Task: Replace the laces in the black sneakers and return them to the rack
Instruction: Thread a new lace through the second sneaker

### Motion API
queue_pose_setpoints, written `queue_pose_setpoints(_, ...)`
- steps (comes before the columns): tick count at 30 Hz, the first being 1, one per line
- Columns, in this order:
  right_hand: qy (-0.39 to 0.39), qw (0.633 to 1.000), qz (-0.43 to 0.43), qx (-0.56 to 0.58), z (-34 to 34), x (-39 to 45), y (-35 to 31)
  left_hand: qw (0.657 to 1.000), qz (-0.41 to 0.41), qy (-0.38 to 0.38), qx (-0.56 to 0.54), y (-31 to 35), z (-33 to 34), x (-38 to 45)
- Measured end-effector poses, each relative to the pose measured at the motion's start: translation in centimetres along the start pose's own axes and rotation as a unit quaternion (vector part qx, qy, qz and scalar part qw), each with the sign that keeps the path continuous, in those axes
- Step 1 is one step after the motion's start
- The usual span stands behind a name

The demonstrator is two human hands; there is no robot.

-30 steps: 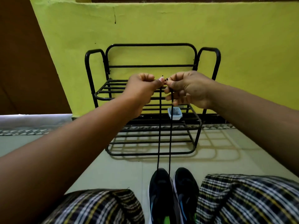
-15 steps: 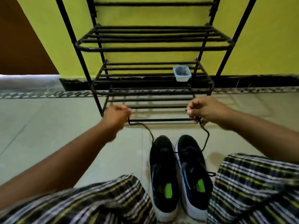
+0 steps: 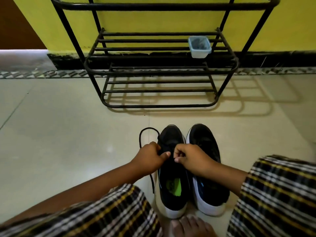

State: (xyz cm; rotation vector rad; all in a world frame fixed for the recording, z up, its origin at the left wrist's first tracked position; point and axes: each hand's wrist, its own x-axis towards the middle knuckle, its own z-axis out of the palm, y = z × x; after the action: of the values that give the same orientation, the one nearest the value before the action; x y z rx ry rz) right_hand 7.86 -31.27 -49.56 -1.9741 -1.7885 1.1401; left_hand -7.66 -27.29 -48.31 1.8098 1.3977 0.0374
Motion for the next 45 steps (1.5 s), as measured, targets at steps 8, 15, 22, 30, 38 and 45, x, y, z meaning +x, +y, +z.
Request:
queue_pose_setpoints(8,0.015,0.999,0.010,-0.030,-0.3,-0.1,-0.7,0.994,-0.041,-0.057,-0.086,-0.2,0.2,0.3)
queue_pose_setpoints(15,0.086,0.990,0.069,0.089,-0.8,0.8,-0.8,0.997,0.038,-0.060,0.028,0.7,0.1,0.7)
queue_pose_setpoints(22,0.107,0.975,0.108,0.162,-1.0,1.0,-0.5,0.999,-0.008,-0.019,-0.043,0.3,0.7,0.7)
queue_pose_setpoints(30,0.098,0.982,0.094,0.129,-0.6,1.5,-2.3,0.975,-0.059,-0.031,-0.210,-0.2,0.1,0.0)
queue_pose_setpoints(38,0.128,0.988,0.086,-0.035,0.0,1.0,-2.1,0.956,-0.044,-0.063,-0.283,0.4,0.2,-1.0)
queue_pose_setpoints(45,0.109,0.985,0.036,-0.129,0.3,-0.1,-2.4,0.952,-0.034,-0.069,-0.297,0.4,0.1,-1.4)
